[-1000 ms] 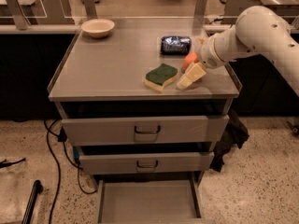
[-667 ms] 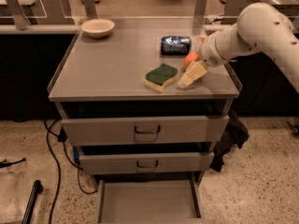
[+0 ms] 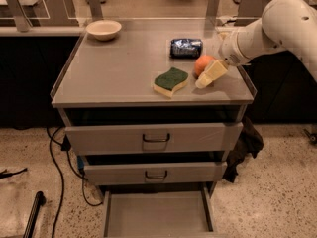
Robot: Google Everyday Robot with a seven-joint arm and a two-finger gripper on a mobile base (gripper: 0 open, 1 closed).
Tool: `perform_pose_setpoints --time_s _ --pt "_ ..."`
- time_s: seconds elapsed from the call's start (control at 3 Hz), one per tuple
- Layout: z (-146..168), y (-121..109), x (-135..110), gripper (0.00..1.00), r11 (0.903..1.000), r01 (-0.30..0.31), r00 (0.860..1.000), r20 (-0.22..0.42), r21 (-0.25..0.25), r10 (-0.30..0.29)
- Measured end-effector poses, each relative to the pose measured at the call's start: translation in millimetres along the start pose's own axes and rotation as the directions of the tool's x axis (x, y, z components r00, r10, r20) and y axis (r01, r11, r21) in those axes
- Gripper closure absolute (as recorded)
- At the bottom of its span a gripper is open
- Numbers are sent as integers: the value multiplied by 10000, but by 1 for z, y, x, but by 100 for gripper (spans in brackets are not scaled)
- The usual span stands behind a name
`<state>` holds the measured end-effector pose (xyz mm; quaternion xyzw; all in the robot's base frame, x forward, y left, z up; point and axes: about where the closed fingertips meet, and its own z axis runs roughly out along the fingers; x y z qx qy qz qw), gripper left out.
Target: Pick orange from bottom drawer and place on counter
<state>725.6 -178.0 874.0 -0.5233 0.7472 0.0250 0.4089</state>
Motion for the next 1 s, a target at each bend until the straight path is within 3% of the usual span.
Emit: perform_pose_setpoints --time_s 0.67,1.0 --pt "-9 -19 42 0 9919 -1239 9913 -412 293 1251" --pt "-9 -19 42 0 9918 -1247 9912 -414 293 1258"
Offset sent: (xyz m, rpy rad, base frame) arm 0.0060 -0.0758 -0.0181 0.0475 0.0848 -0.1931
